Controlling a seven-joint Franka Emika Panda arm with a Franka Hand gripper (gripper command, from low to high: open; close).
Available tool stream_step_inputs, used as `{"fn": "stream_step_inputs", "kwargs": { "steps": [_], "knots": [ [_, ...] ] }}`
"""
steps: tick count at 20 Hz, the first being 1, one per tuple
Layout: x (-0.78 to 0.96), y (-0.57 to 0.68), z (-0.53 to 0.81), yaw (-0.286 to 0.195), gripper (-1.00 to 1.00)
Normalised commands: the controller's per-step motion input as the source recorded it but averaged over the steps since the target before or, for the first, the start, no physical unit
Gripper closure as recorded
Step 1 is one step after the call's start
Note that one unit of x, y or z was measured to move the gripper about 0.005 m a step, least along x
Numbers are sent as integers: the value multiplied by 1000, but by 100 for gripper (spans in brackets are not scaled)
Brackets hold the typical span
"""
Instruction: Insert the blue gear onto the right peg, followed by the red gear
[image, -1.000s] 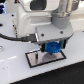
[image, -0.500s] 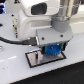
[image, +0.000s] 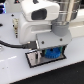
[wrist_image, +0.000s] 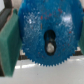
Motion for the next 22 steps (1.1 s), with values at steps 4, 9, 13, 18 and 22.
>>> {"fn": "stream_step_inputs", "kwargs": {
  "steps": [4, 9, 13, 18, 22],
  "knots": [
    [28, 98, 48, 0, 100],
    [37, 91, 34, 0, -100],
    [-47, 128, 356, 0, -100],
    [-332, 71, 400, 0, -100],
    [-484, 207, 287, 0, -100]
  ]
}}
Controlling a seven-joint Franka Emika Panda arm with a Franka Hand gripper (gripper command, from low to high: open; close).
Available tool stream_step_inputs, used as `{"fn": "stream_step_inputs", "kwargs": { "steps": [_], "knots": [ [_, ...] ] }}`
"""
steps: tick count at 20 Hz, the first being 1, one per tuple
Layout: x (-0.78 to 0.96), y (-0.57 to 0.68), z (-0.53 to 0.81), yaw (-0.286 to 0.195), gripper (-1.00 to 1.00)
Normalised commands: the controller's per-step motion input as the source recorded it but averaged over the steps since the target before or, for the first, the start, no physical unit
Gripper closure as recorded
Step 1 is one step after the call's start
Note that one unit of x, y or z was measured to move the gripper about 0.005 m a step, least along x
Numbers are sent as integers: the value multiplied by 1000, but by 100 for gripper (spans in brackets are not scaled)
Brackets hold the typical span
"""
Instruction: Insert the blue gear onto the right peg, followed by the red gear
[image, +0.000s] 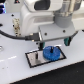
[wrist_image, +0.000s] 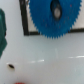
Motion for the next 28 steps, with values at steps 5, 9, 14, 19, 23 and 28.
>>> {"fn": "stream_step_inputs", "kwargs": {
  "steps": [5, 9, 14, 19, 23, 28],
  "knots": [
    [-645, 260, 118, 0, -100],
    [-730, 263, 16, 0, -100],
    [-630, 347, -37, 0, -100],
    [-495, 360, -112, 0, -100],
    [-379, 378, -199, 0, -100],
    [-285, 253, -348, 0, -100]
  ]
}}
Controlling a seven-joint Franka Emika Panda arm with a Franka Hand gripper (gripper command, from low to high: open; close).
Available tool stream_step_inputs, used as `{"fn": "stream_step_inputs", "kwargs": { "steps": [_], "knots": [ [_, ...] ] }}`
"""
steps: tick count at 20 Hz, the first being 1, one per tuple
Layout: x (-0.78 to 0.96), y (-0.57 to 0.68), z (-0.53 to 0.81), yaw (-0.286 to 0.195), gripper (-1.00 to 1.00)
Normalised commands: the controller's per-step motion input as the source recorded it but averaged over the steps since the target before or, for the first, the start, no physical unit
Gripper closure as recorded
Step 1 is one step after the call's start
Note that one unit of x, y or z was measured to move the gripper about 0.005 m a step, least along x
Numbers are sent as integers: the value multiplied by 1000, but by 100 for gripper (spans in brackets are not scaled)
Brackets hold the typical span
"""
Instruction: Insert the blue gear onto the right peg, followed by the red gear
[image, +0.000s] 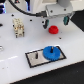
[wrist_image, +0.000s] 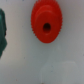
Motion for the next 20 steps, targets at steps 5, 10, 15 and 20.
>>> {"fn": "stream_step_inputs", "kwargs": {
  "steps": [5, 10, 15, 20],
  "knots": [
    [-178, 72, -405, 0, -100],
    [-275, -47, -346, 0, -100],
    [-341, -177, -255, 0, 100],
    [-277, -101, -139, 0, 100]
  ]
}}
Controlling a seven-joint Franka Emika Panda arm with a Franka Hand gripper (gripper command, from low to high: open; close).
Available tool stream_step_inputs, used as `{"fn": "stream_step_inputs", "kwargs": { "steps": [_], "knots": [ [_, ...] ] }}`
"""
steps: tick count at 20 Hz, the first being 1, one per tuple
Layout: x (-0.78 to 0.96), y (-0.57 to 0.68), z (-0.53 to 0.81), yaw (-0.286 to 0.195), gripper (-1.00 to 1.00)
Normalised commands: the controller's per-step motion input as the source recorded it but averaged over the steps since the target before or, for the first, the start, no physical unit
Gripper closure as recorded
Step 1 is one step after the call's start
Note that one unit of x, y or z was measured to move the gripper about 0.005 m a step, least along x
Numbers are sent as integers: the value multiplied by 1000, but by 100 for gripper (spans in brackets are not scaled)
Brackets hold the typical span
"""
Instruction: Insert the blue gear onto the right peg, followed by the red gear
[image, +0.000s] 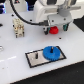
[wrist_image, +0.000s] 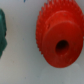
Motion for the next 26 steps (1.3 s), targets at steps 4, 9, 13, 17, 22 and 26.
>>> {"fn": "stream_step_inputs", "kwargs": {
  "steps": [4, 9, 13, 17, 22, 26],
  "knots": [
    [-212, -71, -32, 0, 100],
    [-117, 5, 29, 0, 100],
    [66, 11, 350, 0, 100],
    [260, -13, 590, 0, 100],
    [441, -81, 604, 0, 100],
    [545, -213, 458, 0, 100]
  ]
}}
